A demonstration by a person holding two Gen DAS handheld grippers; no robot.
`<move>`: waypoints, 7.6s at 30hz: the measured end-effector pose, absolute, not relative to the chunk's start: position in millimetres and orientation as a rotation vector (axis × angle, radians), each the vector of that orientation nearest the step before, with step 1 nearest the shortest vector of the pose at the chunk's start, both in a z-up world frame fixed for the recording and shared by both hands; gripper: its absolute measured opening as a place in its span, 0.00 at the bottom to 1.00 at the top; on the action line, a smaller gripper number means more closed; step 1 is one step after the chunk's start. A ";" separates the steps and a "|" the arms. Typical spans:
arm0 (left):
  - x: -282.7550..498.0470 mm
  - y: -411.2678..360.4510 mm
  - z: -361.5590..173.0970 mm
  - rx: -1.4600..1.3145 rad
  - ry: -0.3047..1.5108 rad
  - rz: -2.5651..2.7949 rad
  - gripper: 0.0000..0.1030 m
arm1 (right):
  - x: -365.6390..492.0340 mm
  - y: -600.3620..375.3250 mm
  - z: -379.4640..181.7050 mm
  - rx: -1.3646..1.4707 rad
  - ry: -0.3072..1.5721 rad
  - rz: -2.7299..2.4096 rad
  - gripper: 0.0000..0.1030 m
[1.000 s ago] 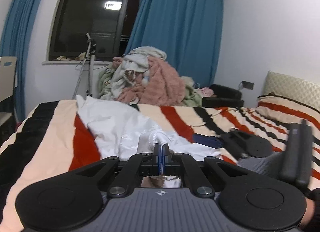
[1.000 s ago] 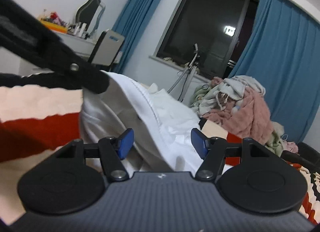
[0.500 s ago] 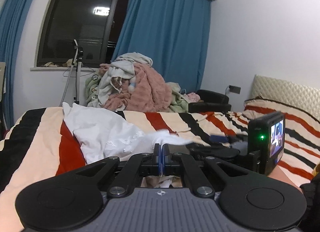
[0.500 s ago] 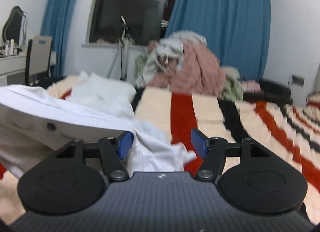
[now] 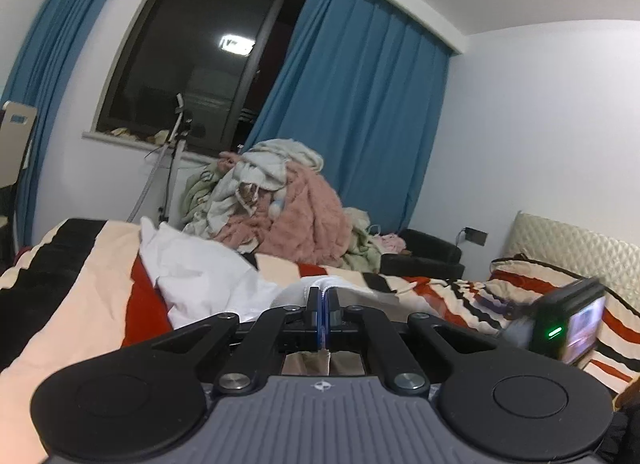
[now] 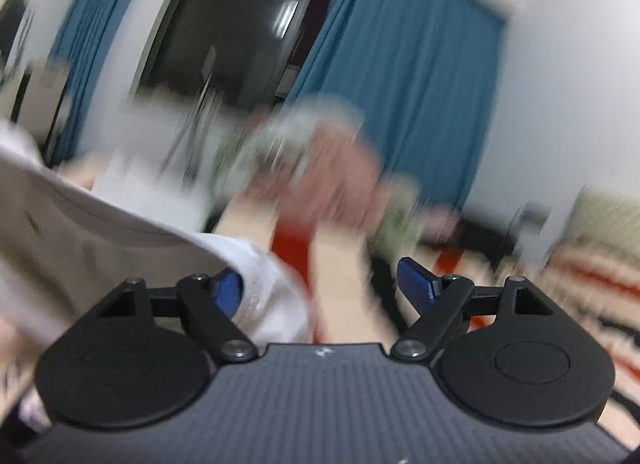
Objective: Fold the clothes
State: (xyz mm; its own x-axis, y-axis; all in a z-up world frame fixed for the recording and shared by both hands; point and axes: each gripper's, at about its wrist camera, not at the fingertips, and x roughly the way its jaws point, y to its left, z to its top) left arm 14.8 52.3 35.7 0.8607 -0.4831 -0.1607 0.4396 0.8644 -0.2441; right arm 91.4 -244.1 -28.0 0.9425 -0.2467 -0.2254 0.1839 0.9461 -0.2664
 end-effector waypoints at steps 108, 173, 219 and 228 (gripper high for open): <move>524.7 -30.5 93.2 -0.163 0.377 0.047 0.96 | 492.9 -315.2 90.4 -0.060 0.347 -0.207 0.84; 204.8 95.6 -10.8 -0.420 0.520 0.050 0.83 | 85.6 -268.9 -23.4 0.239 0.346 0.042 0.85; 185.5 128.1 13.1 -0.171 0.824 0.056 0.56 | 167.9 -263.5 -66.1 0.150 0.360 -0.032 0.85; 26.0 84.6 -15.0 -0.217 0.931 -0.153 0.51 | 106.7 -261.2 -37.7 0.128 0.342 -0.020 0.85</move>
State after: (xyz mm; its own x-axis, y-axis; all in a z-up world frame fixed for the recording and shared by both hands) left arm 26.0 84.6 -15.0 0.5886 -0.2232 -0.7770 0.0368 0.9675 -0.2501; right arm 106.7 -261.2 -37.7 0.9420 0.0018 -0.3357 0.0416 0.9917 0.1220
